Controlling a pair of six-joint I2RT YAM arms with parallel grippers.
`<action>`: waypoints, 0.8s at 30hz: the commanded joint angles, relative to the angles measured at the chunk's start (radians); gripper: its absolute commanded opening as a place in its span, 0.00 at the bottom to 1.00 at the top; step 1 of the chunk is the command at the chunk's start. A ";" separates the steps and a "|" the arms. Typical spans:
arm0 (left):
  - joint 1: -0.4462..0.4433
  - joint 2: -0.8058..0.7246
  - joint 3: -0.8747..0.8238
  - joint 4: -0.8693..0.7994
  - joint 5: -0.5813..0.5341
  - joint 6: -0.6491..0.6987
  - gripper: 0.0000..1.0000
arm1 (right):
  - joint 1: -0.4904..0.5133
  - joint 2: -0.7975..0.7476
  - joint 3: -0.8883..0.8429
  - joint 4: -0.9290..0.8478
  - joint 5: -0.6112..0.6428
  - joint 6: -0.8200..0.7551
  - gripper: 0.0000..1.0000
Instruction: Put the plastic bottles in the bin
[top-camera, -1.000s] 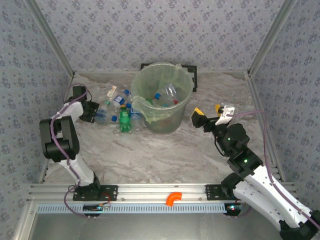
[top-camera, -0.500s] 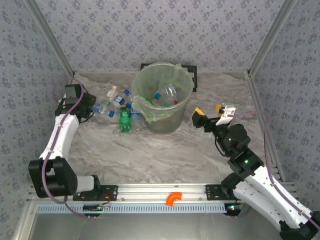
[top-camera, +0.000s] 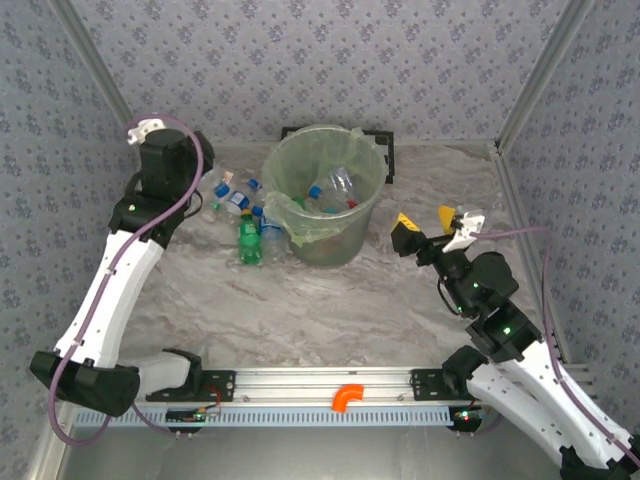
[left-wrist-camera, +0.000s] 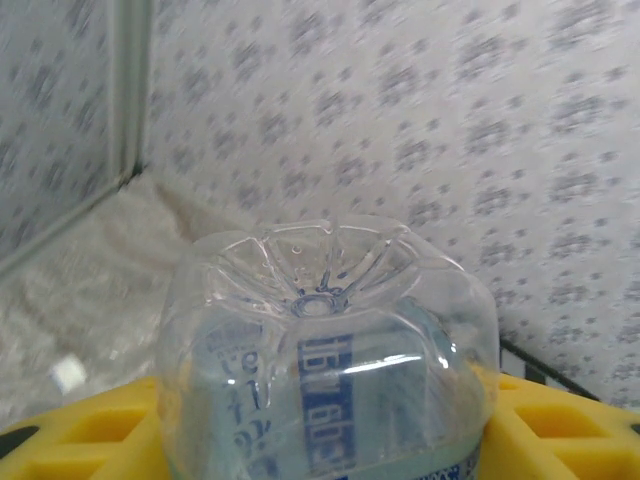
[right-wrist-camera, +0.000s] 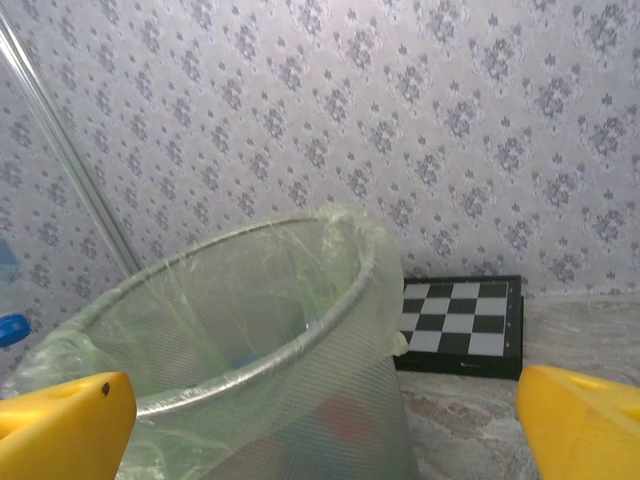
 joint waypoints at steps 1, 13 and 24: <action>-0.075 0.054 0.098 0.111 -0.074 0.217 0.58 | 0.017 -0.020 0.050 -0.052 0.004 -0.014 0.99; -0.295 0.310 0.395 0.176 -0.036 0.474 0.58 | 0.083 -0.025 0.090 -0.108 0.067 -0.029 0.99; -0.309 0.451 0.436 0.245 0.140 0.423 0.58 | 0.133 -0.021 0.113 -0.145 0.120 -0.046 0.99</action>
